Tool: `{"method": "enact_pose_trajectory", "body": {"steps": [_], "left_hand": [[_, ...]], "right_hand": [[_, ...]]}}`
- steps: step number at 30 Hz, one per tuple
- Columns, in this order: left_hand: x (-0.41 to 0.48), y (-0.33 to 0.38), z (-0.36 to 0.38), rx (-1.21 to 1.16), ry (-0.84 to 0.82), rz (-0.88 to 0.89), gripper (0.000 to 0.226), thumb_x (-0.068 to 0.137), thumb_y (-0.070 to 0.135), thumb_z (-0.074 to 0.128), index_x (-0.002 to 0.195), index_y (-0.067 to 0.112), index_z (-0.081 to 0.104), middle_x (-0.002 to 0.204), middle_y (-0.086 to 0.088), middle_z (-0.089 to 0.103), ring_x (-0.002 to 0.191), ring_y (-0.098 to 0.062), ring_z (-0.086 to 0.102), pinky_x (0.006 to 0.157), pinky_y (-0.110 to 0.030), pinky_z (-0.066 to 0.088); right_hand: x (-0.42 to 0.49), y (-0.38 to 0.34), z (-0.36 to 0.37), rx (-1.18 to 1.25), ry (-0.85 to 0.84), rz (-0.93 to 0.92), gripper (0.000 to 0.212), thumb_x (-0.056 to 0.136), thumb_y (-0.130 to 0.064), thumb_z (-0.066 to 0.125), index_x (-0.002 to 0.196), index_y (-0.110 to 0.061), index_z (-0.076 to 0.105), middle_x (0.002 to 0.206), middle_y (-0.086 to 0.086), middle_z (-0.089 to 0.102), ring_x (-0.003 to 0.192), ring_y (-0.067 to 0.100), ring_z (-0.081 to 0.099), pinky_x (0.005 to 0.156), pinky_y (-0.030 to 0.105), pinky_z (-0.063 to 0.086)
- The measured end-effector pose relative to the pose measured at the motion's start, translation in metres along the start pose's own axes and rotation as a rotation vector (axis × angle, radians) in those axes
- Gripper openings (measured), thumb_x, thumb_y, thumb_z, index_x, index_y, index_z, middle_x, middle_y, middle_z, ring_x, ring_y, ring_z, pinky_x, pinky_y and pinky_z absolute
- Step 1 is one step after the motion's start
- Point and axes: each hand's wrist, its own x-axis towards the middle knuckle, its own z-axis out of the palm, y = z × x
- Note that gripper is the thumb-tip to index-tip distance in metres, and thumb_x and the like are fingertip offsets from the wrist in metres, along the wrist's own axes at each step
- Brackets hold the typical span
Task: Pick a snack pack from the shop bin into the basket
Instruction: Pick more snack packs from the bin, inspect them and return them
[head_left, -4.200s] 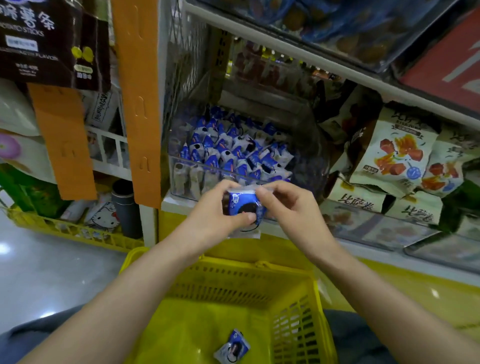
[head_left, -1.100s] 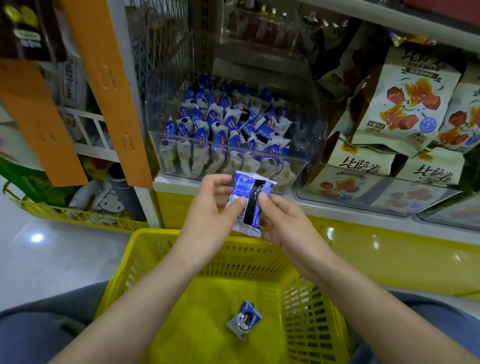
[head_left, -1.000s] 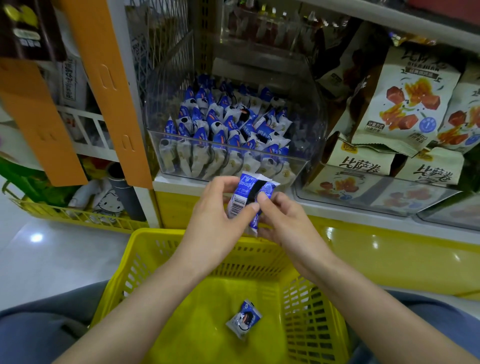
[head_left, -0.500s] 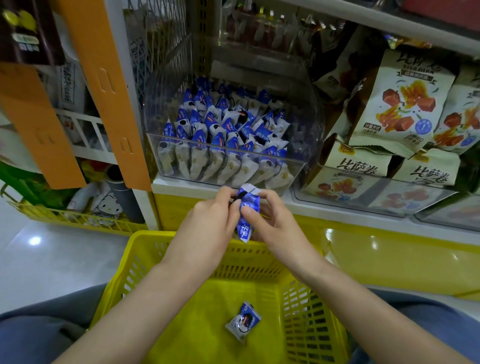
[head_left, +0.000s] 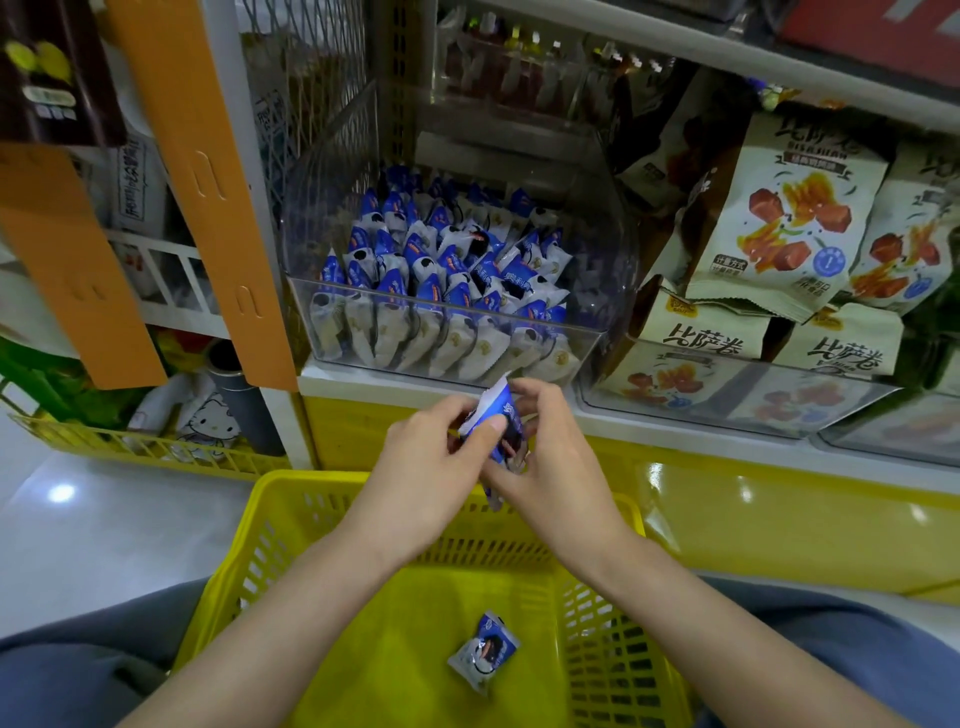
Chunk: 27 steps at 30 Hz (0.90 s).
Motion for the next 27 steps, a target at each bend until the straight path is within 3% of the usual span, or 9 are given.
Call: {"method": "enact_pose_trajectory", "body": {"steps": [5,8,10,12,16,18,20,24,27], "left_hand": [[0.009,-0.007,-0.005,-0.114,0.113,-0.049,0.026,0.097,0.018,0.043,0.09,0.008,0.066,0.08,-0.012,0.068,0.078,-0.029,0.063,0.074,-0.036,0.051],[0.012,-0.002,-0.009,-0.376,0.094,-0.098,0.031,0.098,0.016,0.039,0.081,0.017,0.065,0.073,-0.002,0.071,0.069,-0.011,0.068,0.063,-0.025,0.056],[0.012,0.003,-0.012,-0.493,0.074,-0.108,0.033,0.098,0.016,0.038,0.078,0.019,0.064,0.067,0.004,0.07,0.063,-0.005,0.067,0.056,-0.017,0.053],[0.013,0.006,-0.014,-0.513,0.068,-0.092,0.032,0.099,0.016,0.039,0.08,0.018,0.065,0.071,0.002,0.07,0.065,-0.006,0.066,0.057,-0.018,0.053],[0.019,0.011,-0.026,-0.219,0.175,0.094,0.019,0.097,0.017,0.043,0.09,0.02,0.061,0.084,0.007,0.066,0.074,-0.002,0.059,0.066,-0.017,0.047],[0.024,0.014,-0.039,-0.02,0.266,0.225,0.015,0.095,0.02,0.045,0.098,0.026,0.058,0.091,0.018,0.061,0.084,0.003,0.055,0.068,-0.008,0.04],[0.032,0.016,-0.053,0.175,0.316,0.331,0.018,0.095,0.024,0.043,0.109,0.026,0.055,0.098,0.017,0.055,0.093,0.002,0.048,0.078,-0.012,0.034],[0.053,0.013,-0.071,0.551,0.243,0.361,0.028,0.096,0.031,0.038,0.117,0.019,0.052,0.113,0.003,0.056,0.107,-0.015,0.046,0.088,-0.028,0.031],[0.062,0.004,-0.075,0.748,0.176,0.332,0.033,0.097,0.037,0.032,0.115,0.019,0.055,0.115,0.0,0.06,0.108,-0.019,0.051,0.09,-0.031,0.03]], "right_hand": [[0.004,-0.003,-0.006,-0.036,-0.06,-0.088,0.062,0.072,-0.054,0.063,0.124,-0.025,0.046,0.099,-0.021,0.042,0.093,-0.002,0.037,0.083,0.006,0.031],[0.009,-0.006,-0.014,0.102,-0.075,-0.026,0.03,0.089,-0.034,0.055,0.119,-0.029,0.053,0.099,-0.021,0.053,0.087,-0.003,0.045,0.078,0.006,0.034],[0.012,-0.01,-0.021,0.245,-0.122,0.034,0.022,0.092,-0.027,0.053,0.113,-0.029,0.058,0.098,-0.012,0.063,0.084,0.001,0.054,0.076,0.012,0.042],[0.014,-0.014,-0.028,0.36,-0.172,0.066,0.02,0.09,-0.022,0.057,0.106,-0.032,0.061,0.098,-0.014,0.068,0.088,0.001,0.061,0.078,0.015,0.047],[0.015,-0.022,-0.041,0.47,-0.197,0.081,0.024,0.076,-0.032,0.063,0.1,-0.03,0.064,0.096,-0.014,0.071,0.09,0.002,0.065,0.077,0.014,0.05],[0.02,-0.027,-0.049,0.462,-0.119,0.056,0.027,0.073,-0.037,0.062,0.097,-0.028,0.066,0.094,-0.012,0.072,0.089,0.002,0.065,0.076,0.014,0.049],[0.033,-0.033,-0.058,0.424,-0.005,0.017,0.02,0.079,-0.033,0.062,0.097,-0.026,0.066,0.091,-0.012,0.071,0.086,-0.001,0.063,0.07,0.009,0.045],[0.082,-0.045,-0.07,0.251,0.201,0.008,0.022,0.086,-0.027,0.062,0.108,-0.023,0.058,0.101,-0.008,0.065,0.092,0.003,0.061,0.067,0.009,0.047],[0.134,-0.05,-0.064,0.109,0.293,0.057,0.024,0.087,-0.027,0.062,0.107,-0.023,0.05,0.101,-0.008,0.057,0.089,0.008,0.058,0.064,0.014,0.045]]}}
